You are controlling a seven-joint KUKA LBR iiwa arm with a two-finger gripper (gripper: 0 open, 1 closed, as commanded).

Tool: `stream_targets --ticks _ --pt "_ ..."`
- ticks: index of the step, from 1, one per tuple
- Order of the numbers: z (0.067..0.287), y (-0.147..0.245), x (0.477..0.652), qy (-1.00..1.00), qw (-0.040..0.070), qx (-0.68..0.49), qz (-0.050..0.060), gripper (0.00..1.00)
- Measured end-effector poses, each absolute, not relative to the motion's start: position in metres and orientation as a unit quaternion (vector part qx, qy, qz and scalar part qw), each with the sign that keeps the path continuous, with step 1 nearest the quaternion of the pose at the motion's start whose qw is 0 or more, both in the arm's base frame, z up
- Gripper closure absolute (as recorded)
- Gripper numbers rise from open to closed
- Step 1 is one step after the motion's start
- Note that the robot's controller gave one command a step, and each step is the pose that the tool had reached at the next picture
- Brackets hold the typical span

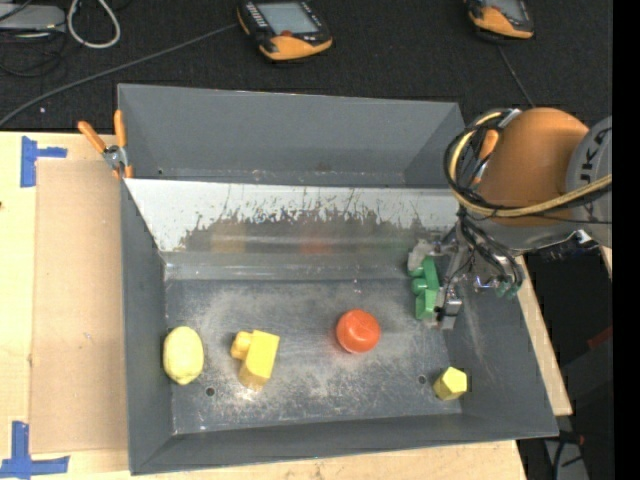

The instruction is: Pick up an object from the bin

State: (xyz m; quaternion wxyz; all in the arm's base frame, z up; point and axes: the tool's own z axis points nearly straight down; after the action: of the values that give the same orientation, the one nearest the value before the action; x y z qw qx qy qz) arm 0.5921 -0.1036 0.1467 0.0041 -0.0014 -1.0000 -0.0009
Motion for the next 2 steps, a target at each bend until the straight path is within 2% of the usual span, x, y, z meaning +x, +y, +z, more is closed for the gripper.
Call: stream_targets --ticks 1,2 --pt "0.151 -0.103 0.594 -1.0 0.0 0.0 0.0 0.0" --pt "0.071 -0.148 0.598 -0.988 0.002 0.157 -0.002 0.0"
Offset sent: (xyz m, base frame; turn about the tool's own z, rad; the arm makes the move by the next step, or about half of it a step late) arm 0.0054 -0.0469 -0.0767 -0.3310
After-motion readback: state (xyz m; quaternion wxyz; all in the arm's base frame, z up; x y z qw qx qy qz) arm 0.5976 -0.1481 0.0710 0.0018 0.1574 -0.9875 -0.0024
